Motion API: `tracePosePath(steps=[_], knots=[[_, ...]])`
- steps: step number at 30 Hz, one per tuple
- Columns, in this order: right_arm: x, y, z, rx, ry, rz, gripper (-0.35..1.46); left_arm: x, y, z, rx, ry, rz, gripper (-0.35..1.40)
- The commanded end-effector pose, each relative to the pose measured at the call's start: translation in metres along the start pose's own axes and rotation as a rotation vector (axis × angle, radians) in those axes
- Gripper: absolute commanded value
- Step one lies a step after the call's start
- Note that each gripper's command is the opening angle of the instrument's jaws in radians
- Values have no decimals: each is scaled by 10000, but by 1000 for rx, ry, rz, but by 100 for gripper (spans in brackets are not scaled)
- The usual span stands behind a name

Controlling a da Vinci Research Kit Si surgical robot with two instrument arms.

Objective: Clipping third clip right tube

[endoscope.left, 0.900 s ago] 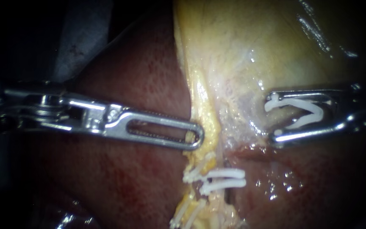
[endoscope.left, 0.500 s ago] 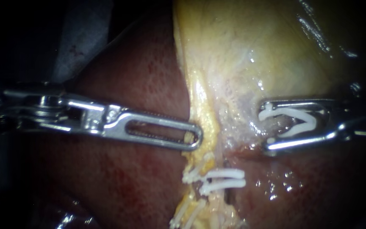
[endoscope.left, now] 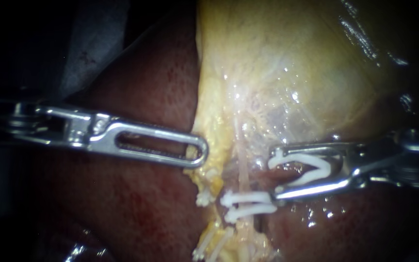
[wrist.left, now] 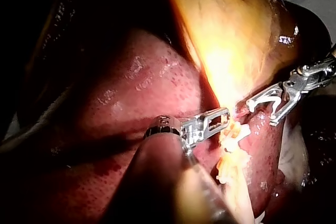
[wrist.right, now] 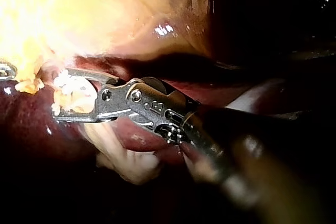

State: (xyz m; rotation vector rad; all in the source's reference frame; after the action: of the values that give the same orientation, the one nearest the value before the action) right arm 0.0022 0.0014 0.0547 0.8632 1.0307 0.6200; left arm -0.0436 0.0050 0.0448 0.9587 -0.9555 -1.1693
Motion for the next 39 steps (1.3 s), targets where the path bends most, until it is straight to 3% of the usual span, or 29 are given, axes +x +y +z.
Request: tracePosePath(steps=[1,7,16,30,39], knots=[[-1,0,3,3,-1,8,48,0,-2,-3,0,-3,-2,-35],[-10,2,20,9,-5,34,48,0,-17,-17,-1,-3,-8,-35],[-18,12,39,9,-7,37,48,4,-26,-26,4,-3,-10,-35],[-20,44,41,3,-8,33,50,5,-37,-34,10,-7,-14,-35],[-17,50,55,2,-8,33,50,6,-39,-34,10,-7,-15,-35]])
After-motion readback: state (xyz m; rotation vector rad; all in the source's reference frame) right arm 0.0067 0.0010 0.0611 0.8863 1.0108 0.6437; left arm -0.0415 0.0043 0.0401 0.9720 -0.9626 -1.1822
